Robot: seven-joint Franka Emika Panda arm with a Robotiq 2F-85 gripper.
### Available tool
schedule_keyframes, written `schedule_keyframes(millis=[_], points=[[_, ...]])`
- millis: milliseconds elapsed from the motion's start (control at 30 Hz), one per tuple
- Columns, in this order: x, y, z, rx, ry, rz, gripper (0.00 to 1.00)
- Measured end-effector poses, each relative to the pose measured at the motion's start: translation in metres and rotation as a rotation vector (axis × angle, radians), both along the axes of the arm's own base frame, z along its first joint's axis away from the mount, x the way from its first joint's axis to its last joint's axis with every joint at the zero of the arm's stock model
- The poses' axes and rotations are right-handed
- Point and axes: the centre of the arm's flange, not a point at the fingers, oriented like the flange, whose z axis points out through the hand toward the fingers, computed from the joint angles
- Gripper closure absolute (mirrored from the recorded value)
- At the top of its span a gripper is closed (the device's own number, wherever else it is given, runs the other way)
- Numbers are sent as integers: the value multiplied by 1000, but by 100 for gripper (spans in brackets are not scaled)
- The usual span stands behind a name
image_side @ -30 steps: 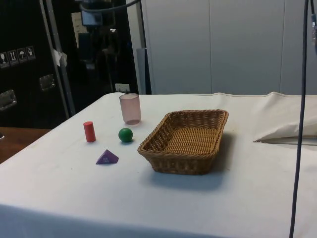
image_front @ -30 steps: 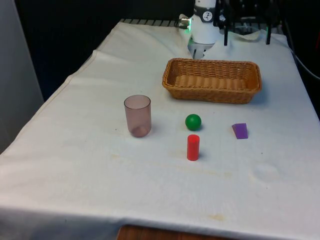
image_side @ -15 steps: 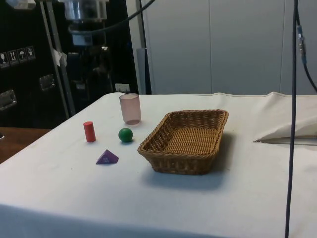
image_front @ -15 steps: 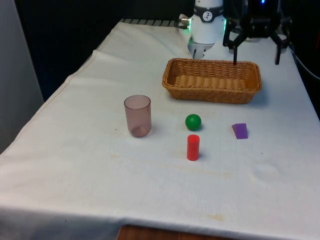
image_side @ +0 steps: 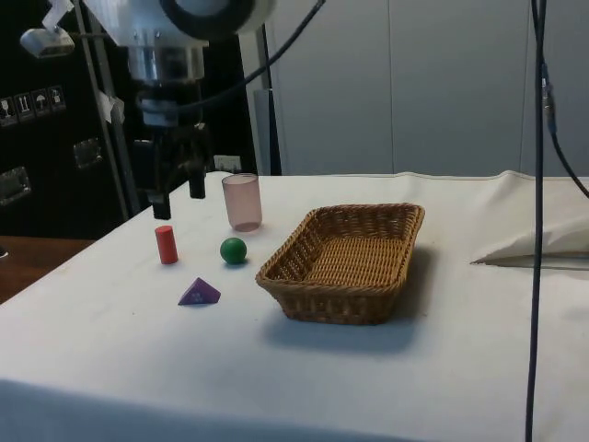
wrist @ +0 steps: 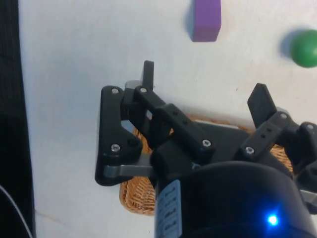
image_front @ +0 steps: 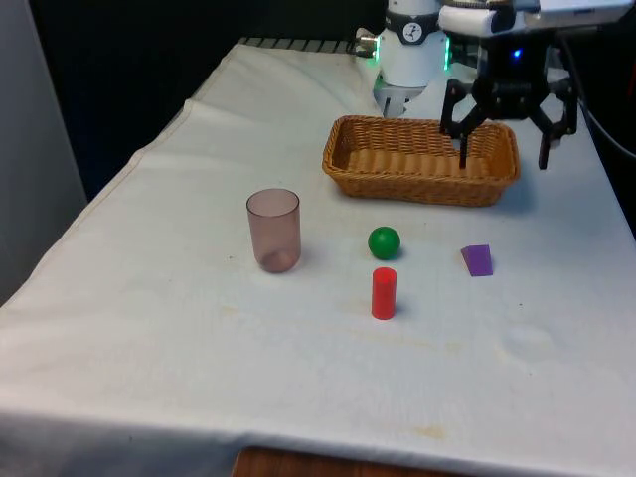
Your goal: Pick up the triangular block and place it into the basket.
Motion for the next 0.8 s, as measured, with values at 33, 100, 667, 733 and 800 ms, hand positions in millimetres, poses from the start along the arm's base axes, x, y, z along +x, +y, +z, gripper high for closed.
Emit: schedule_keyframes(millis=[33,100,667,733,800], points=[[-1,0,-3,-1,0,5,0],[-1,-1,-9,-3,-2,20,0],[1,-16,-60,-33,-2,154,0],[1,-18,-64,-35,-3,161,0],[1,-20,-68,-37,-2,166,0]])
